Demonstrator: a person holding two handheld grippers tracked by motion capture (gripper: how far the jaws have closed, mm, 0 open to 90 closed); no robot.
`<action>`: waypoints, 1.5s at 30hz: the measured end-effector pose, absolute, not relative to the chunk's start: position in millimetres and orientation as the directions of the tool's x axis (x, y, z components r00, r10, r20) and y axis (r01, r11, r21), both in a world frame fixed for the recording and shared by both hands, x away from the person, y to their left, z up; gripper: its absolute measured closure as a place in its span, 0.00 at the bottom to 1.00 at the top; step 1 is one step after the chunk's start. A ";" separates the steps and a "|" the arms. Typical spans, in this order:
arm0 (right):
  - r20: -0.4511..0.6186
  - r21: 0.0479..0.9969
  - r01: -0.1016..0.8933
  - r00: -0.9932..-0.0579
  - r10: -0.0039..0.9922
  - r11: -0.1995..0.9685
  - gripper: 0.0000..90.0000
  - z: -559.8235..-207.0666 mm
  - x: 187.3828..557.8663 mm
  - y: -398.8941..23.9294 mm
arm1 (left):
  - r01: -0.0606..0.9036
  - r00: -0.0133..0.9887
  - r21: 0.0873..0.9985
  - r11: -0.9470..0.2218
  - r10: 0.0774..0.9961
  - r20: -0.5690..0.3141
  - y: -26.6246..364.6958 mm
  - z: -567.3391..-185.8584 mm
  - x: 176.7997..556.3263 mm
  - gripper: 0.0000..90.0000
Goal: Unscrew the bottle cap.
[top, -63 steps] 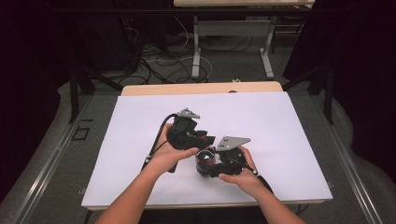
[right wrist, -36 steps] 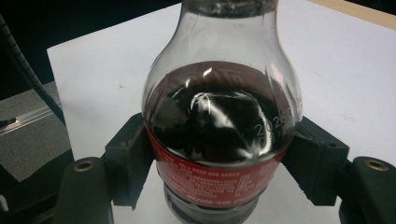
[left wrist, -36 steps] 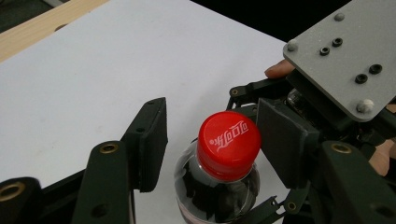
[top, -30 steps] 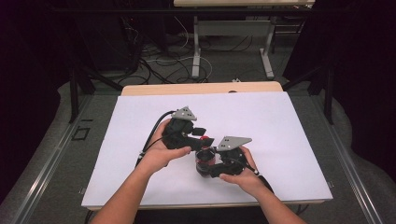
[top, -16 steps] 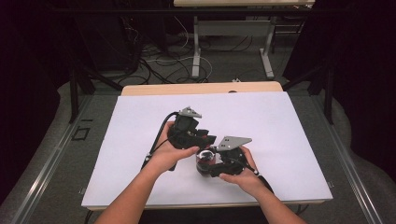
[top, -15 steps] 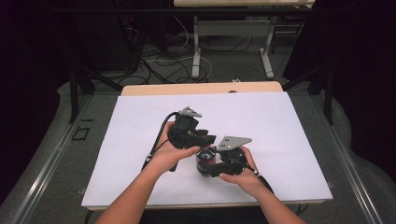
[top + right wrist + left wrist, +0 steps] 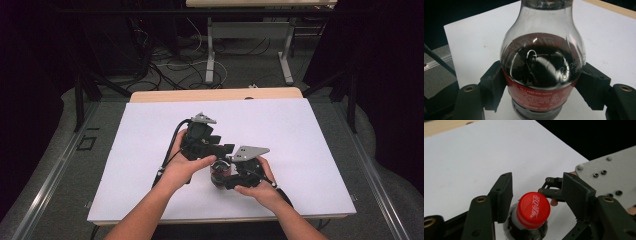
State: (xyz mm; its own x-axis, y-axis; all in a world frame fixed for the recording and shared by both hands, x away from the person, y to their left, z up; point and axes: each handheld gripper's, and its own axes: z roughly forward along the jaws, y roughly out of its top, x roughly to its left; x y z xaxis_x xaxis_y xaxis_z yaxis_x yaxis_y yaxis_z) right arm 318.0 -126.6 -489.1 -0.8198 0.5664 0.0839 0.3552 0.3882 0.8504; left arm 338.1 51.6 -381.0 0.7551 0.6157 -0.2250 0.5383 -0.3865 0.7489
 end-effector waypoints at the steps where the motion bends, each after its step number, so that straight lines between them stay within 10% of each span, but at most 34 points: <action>1: 0.078 0.849 0.350 -0.823 0.562 0.395 0.33 -488.7 318.3 -127.3 | 0.537 0.762 0.752 -0.382 0.603 -0.238 52.7 -380.6 338.1 0.48; 20: 0.085 0.864 0.328 -0.843 0.531 0.382 0.33 -487.7 317.3 -126.3 | 0.403 0.868 0.789 -0.464 0.467 -0.168 72.9 -391.8 348.1 0.42; 30: 0.086 0.859 0.332 -0.845 0.528 0.391 0.33 -488.4 317.0 -126.0 | 0.409 0.873 0.779 -0.475 0.453 -0.182 62.3 -392.6 349.4 0.60; 45: 0.071 0.843 0.352 -0.823 0.563 0.408 0.33 -491.5 317.8 -124.7 | 0.660 0.635 0.682 -0.315 0.719 -0.282 44.4 -388.5 340.4 0.70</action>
